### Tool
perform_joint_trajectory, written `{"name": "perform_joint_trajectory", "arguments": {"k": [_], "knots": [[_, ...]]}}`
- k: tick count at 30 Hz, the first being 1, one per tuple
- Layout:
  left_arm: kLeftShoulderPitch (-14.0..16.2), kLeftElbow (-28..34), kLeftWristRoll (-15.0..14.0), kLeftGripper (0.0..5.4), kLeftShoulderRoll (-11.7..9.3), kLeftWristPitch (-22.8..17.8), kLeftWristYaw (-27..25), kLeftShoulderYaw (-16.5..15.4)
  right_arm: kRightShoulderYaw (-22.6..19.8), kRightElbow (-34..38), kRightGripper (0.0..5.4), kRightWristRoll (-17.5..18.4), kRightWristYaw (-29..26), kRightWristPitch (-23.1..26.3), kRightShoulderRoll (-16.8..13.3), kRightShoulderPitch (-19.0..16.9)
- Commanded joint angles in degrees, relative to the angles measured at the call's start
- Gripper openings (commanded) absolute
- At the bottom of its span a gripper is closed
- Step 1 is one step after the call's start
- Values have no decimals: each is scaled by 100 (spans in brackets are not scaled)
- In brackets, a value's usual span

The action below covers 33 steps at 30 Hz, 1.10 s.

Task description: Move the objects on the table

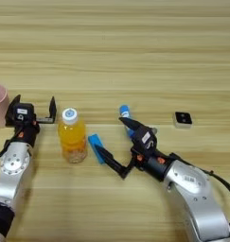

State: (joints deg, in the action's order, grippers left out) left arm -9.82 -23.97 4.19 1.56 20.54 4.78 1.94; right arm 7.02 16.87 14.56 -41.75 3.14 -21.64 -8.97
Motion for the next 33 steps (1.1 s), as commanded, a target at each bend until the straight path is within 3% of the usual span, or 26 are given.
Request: {"name": "perform_joint_trajectory", "arguments": {"k": [1,8,22,33], "knots": [[-95,-73,51,538,37,-7,28,21,229,245,540,-80,-78,-1,-108,-60],[-108,-83,53,538,48,-4,41,28,624,260,540,-182,0,165,-13,172],[-105,-64,84,538,106,-16,85,83,1057,-417,540,-411,168,323,353,1022],[-100,-36,110,538,126,-19,127,79,1374,-875,540,-614,165,222,629,1262]]}}
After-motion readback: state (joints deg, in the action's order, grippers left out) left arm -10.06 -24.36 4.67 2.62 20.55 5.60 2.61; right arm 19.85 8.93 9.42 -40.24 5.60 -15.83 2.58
